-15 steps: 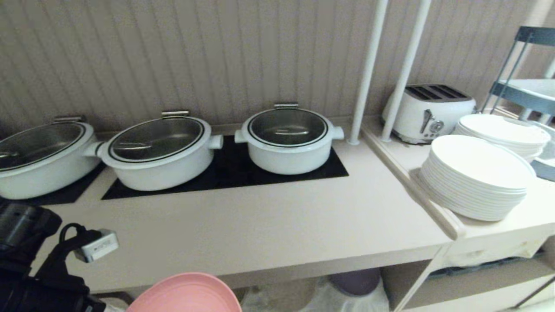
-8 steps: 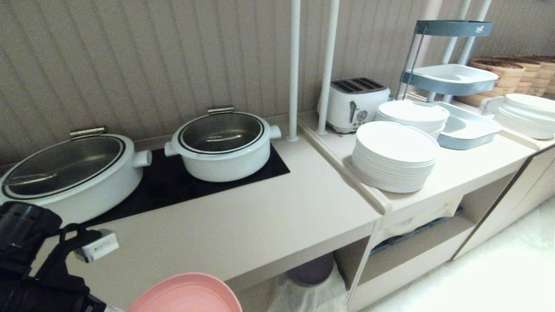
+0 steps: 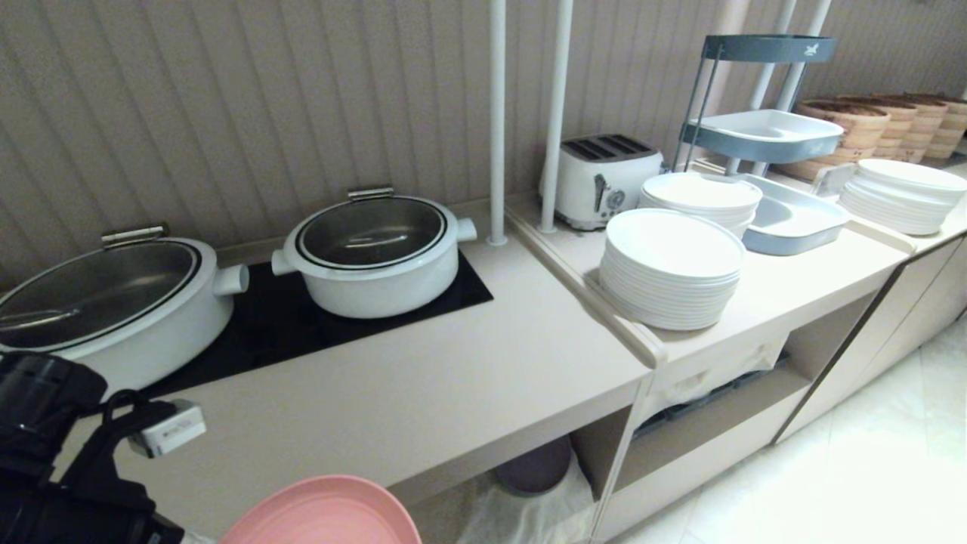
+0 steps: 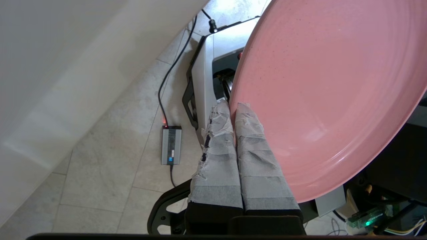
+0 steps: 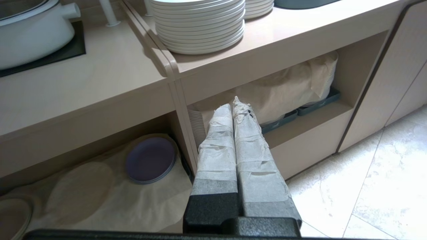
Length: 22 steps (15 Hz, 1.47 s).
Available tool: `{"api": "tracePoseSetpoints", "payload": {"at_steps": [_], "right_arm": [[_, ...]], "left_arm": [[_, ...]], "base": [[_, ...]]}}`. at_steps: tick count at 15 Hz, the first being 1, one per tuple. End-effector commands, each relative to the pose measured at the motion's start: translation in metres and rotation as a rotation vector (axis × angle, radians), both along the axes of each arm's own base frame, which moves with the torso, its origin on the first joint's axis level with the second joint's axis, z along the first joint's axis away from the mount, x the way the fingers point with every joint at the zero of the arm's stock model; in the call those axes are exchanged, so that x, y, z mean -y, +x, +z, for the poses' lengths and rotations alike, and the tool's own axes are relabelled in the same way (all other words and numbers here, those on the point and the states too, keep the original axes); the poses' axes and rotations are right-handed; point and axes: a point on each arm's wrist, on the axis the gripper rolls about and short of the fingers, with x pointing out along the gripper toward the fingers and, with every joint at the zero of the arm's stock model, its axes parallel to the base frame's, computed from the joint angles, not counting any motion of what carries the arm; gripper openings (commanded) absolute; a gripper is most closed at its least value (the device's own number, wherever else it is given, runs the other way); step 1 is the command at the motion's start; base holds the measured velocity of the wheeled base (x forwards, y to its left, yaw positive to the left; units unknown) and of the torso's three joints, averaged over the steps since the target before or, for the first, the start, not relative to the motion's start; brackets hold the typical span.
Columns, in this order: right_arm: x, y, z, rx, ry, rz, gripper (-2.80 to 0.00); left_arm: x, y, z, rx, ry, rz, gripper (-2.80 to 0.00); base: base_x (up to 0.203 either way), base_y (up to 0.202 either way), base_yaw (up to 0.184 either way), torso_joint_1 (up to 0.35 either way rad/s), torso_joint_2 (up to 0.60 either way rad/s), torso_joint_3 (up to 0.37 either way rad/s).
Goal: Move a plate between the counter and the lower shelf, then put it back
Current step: Put the plate in the cupboard
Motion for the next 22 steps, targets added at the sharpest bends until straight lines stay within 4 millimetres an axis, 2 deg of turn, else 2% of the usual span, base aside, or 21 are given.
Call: {"api": "tracePoseSetpoints", "payload": {"at_steps": [1,22], "right_arm": [[0.0,0.0,0.0,0.0,0.0,-0.001,-2.8],[0.0,0.0,0.0,0.0,0.0,-0.001,-2.8]], "left_arm": [[0.0,-0.0001,-0.0002,-0.004,-0.001,-0.001,-2.8],[-0.0001,0.0002,0.0001,-0.007,-0.003,0.01,-2.8]], "base": [[0.0,0.0,0.0,0.0,0.0,0.0],[0.0,0.0,0.0,0.0,0.0,0.0]]}}
